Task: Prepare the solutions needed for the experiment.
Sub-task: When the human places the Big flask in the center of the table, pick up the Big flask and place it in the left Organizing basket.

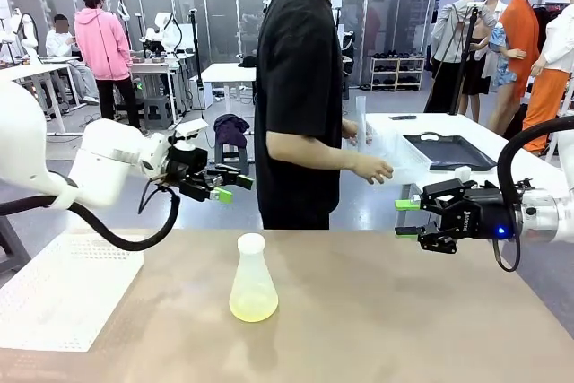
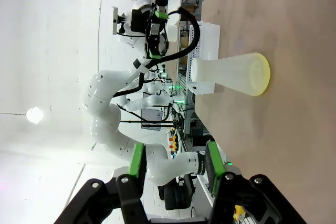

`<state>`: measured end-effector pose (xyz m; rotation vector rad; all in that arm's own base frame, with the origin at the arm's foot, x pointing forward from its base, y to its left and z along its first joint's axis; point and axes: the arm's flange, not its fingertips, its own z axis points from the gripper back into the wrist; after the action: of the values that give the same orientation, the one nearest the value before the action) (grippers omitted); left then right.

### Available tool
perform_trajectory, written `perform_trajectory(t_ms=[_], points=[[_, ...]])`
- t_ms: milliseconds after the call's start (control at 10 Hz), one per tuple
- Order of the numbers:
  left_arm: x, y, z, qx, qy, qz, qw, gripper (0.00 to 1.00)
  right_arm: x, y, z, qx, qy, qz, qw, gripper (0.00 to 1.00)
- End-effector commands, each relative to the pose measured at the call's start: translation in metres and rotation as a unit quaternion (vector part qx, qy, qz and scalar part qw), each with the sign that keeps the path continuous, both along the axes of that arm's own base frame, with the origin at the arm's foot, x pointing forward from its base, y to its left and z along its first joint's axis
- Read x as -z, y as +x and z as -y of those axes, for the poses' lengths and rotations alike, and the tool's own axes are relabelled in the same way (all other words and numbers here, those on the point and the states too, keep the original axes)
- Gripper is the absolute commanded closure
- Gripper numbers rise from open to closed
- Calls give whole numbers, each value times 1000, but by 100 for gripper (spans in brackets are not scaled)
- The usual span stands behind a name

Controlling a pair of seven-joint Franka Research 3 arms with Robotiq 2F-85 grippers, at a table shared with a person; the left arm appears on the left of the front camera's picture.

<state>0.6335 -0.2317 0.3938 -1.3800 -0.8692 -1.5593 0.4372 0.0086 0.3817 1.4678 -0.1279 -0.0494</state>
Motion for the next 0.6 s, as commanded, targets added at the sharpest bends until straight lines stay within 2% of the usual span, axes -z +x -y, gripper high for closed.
perform_trajectory(t_ms=[0,200,400,500], points=[[7,27,13,60,-27,67,996,0,-1,0,0,-1,2,1,1000,42],[22,32,21,96,1,56,994,0,-1,0,0,-1,2,1,1000,42],[32,44,24,134,-7,49,990,0,-1,0,0,-1,2,1,1000,42],[28,22,25,80,4,52,995,0,-1,0,0,-1,2,1,1000,42]])
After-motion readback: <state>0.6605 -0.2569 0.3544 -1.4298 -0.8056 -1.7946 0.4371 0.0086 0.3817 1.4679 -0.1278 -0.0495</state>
